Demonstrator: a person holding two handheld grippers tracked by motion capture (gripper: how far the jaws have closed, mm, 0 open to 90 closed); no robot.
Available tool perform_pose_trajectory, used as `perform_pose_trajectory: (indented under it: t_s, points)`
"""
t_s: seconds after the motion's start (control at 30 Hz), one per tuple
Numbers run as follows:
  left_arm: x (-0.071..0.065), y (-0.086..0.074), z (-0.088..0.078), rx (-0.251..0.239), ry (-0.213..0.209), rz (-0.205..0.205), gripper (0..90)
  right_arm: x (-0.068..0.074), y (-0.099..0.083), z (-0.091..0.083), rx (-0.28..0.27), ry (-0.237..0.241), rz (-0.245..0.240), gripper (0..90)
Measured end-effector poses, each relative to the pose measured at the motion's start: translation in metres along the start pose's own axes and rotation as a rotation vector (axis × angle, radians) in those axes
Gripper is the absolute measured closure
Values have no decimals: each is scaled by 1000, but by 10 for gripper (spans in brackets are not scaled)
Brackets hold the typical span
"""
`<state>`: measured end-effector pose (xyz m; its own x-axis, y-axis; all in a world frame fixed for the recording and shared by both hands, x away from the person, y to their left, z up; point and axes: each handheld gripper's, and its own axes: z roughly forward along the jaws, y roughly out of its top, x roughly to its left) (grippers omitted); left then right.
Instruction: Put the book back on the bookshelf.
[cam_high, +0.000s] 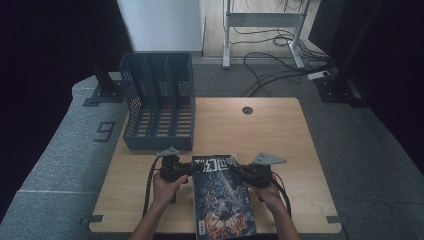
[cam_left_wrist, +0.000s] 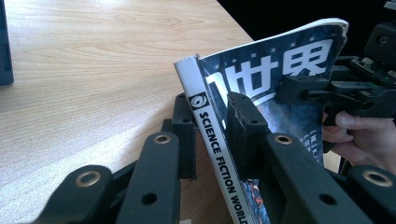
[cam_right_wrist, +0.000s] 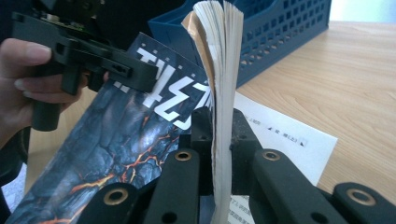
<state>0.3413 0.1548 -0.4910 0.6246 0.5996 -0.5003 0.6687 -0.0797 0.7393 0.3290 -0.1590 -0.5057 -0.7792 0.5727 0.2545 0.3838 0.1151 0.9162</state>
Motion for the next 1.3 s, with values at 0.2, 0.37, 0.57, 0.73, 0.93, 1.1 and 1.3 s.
perform_pose_trajectory:
  t_s: [0.2, 0.37, 0.57, 0.73, 0.93, 1.1, 1.3]
  points:
    - [-1, 0, -1, -9, -8, 6, 757, -2, 0, 0, 5, -3, 29, 829]
    - [-8, 0, -4, -43, -21, 24, 769, -4, -2, 1, 39, -56, 48, 777]
    - [-14, 1, -7, -66, -29, 33, 782, -6, -3, 1, 47, -73, 68, 727]
    - [-18, 3, -13, -85, -41, 46, 790, -9, -3, 0, 46, -70, 112, 648]
    - [-22, 5, -19, -111, -44, 53, 802, -9, -1, 0, 42, -68, 135, 599]
    - [-30, 11, -23, -119, -38, 73, 813, -9, 1, 0, 36, -71, 149, 565]
    - [-42, 17, -25, -115, -18, 124, 819, -10, 3, -1, 47, -115, 191, 471]
